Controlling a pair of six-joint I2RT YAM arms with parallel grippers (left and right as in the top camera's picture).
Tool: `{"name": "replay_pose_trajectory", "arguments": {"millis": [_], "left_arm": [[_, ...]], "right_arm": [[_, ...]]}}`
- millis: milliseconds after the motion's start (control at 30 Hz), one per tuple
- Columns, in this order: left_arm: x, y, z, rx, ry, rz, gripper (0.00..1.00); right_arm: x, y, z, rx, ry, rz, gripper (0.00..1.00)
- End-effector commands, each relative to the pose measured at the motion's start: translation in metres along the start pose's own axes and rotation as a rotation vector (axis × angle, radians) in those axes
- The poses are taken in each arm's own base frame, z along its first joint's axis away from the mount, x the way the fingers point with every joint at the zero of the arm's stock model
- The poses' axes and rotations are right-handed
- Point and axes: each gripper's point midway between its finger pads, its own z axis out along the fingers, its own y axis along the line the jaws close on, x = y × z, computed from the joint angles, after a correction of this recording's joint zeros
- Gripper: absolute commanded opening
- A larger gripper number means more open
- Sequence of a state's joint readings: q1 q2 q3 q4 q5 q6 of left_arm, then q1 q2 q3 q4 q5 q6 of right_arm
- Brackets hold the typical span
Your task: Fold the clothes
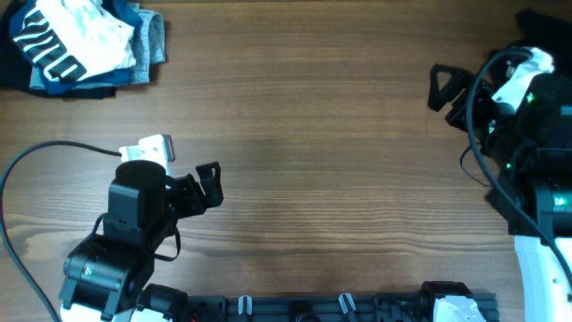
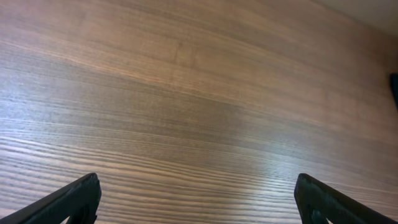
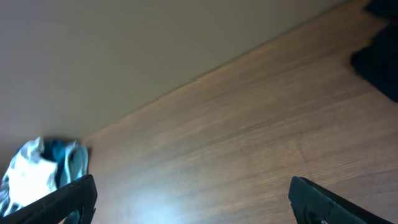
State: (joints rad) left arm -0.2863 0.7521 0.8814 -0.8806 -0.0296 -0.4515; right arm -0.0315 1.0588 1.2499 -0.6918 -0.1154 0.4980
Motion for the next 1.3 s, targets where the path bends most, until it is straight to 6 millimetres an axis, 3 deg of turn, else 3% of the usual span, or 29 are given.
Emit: {"name": "replay_pose_trajectory", "arguments": {"millis": [0, 233, 600, 700, 967, 1267], "left_arm": [[0.002, 0.002, 0.005, -0.018, 0.012, -0.005, 1.00], [0.006, 0.005, 0.011, -0.037, 0.044, -0.004, 1.00], [0.007, 0.005, 0.013, -0.041, 0.051, -0.004, 1.00], [0.007, 0.005, 0.013, -0.041, 0.051, -0.004, 1.00], [0.007, 0.005, 0.013, -0.041, 0.051, -0.004, 1.00], [0.007, 0.005, 0.013, -0.041, 0.051, -0.004, 1.00]], "right_arm": [[-0.006, -0.010, 0.007, 0.052, -0.037, 0.075, 1.00], [-0.021, -0.001, 0.002, 0.014, -0.100, 0.073, 1.00], [0.004, 0.017, 0.003, -0.097, 0.031, 0.076, 1.00], [0.012, 0.005, 0.003, -0.040, 0.053, 0.082, 1.00], [-0.012, 0.001, 0.002, -0.004, -0.056, 0.024, 1.00], [-0.023, -0.011, -0.015, 0.076, -0.132, -0.038, 1.00]]}}
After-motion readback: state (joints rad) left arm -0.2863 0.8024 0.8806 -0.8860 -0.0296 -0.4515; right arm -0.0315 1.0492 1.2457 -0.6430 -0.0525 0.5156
